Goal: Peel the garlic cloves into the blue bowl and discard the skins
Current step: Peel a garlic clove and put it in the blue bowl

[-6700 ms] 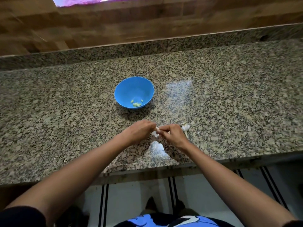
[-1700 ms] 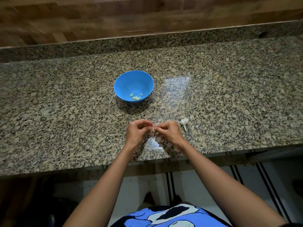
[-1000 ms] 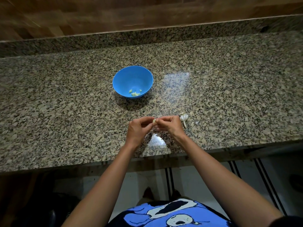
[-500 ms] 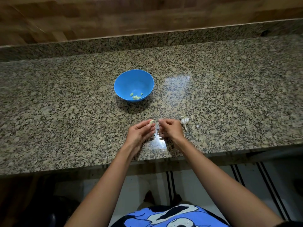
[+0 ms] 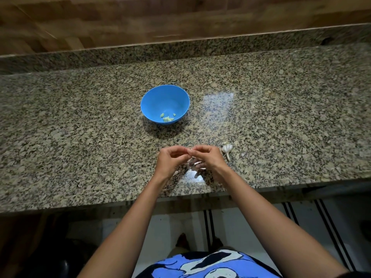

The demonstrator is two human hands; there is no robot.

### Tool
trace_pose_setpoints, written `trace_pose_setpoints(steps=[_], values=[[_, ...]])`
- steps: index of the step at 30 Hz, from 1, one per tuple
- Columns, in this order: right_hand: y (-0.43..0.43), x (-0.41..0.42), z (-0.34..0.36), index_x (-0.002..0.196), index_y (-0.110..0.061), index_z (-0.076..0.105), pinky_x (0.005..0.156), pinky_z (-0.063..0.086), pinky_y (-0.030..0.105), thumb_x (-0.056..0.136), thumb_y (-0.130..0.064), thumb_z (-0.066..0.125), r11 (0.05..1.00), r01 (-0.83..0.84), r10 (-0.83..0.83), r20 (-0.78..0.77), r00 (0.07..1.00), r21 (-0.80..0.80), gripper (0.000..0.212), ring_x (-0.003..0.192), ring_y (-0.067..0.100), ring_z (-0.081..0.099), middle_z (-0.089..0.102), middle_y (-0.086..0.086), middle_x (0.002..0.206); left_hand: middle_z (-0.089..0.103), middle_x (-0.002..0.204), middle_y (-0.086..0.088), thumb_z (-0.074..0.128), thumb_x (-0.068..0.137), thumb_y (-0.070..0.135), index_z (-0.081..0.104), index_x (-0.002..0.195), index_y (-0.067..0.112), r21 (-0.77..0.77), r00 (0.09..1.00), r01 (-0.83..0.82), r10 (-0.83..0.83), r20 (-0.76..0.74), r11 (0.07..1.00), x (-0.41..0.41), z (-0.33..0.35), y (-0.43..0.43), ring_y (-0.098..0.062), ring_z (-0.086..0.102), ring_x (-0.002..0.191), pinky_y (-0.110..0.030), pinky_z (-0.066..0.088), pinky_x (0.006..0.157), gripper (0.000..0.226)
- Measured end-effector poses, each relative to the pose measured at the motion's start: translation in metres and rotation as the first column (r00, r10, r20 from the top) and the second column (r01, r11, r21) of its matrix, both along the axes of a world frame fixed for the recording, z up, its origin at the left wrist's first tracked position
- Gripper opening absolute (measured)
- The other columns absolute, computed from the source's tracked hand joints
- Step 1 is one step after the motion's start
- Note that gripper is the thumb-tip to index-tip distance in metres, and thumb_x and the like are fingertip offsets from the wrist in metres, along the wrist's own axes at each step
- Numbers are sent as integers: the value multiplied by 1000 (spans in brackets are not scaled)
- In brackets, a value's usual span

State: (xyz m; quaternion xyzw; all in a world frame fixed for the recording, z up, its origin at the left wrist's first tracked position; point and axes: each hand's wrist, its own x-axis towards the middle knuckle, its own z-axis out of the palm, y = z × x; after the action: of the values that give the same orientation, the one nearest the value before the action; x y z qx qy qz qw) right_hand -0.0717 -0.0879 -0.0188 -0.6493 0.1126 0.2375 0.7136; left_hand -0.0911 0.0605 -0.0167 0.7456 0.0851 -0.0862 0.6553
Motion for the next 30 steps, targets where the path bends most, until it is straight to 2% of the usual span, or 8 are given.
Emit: trace_pose_setpoints(steps=[8, 10, 12, 16, 20, 24, 27, 30], values=[[3, 0, 1, 87, -2, 67, 51, 54, 20, 85, -10, 64, 992, 124, -122, -62, 991, 29, 9, 54, 14, 61, 66, 8, 72, 72, 89, -14, 71, 75, -1, 72, 92, 1, -295, 975, -168, 114, -193, 940, -6, -2, 10, -23, 67, 75, -27, 58, 70, 17], [0, 0, -3, 82, -6, 66, 55, 55, 20, 86, -9, 63, 983, 156, -157, -3, 988, -96, 6, 55, 14, 61, 66, 10, 72, 73, 87, -8, 71, 77, 3, 71, 93, 7, -119, 949, -290, 268, -168, 950, -2, -8, 26, -20, 67, 77, -23, 57, 69, 17], [-4, -1, -7, 84, -6, 66, 59, 55, 21, 87, -7, 60, 962, 185, -180, 42, 983, -201, 6, 58, 15, 61, 67, 10, 74, 72, 94, -4, 69, 81, 6, 70, 98, 10, 289, 949, -299, 315, -9, 909, 2, -16, 45, -17, 67, 86, -23, 55, 76, 17], [-9, -4, -9, 93, 0, 65, 57, 54, 19, 89, 3, 54, 946, 273, -273, 25, 962, -177, 12, 62, 15, 60, 67, 11, 78, 66, 111, -5, 60, 89, 7, 66, 111, 9, 603, 971, -237, 198, 133, 762, 0, -25, 47, -16, 59, 101, -19, 45, 83, 23], [-15, -8, -11, 92, 0, 65, 59, 55, 21, 87, 4, 57, 942, 283, -288, -5, 957, -179, 10, 63, 15, 62, 68, 12, 81, 59, 124, -2, 52, 93, 7, 62, 120, 12, 615, 958, -193, 12, 286, 765, -1, -17, 8, -13, 52, 114, -17, 42, 91, 29], [-19, -11, -16, 94, 0, 67, 66, 56, 25, 84, -2, 63, 920, 300, -311, -7, 950, -253, 11, 66, 17, 64, 70, 13, 82, 30, 152, 1, 36, 101, 31, 40, 142, 24, 678, 934, 251, -357, 17, 690, 0, -21, -29, -16, 28, 139, -32, 22, 112, 41], [-18, -12, -18, 95, 1, 65, 60, 55, 21, 88, -4, 60, 918, 337, -353, -43, 935, -211, 10, 62, 16, 61, 68, 13, 78, 23, 155, -3, 36, 101, 35, 36, 144, 24, 800, 855, 335, -517, -36, 499, -10, -29, -23, -22, 25, 141, -37, 23, 114, 45], [-16, -14, -18, 94, 3, 65, 58, 54, 19, 89, -4, 59, 925, 333, -354, -93, 931, -182, 10, 62, 15, 62, 67, 12, 76, 35, 150, -8, 53, 95, 17, 44, 140, 19, 842, 787, 312, -616, 31, 441, -27, -36, -7, -23, 36, 136, -34, 29, 113, 46]])
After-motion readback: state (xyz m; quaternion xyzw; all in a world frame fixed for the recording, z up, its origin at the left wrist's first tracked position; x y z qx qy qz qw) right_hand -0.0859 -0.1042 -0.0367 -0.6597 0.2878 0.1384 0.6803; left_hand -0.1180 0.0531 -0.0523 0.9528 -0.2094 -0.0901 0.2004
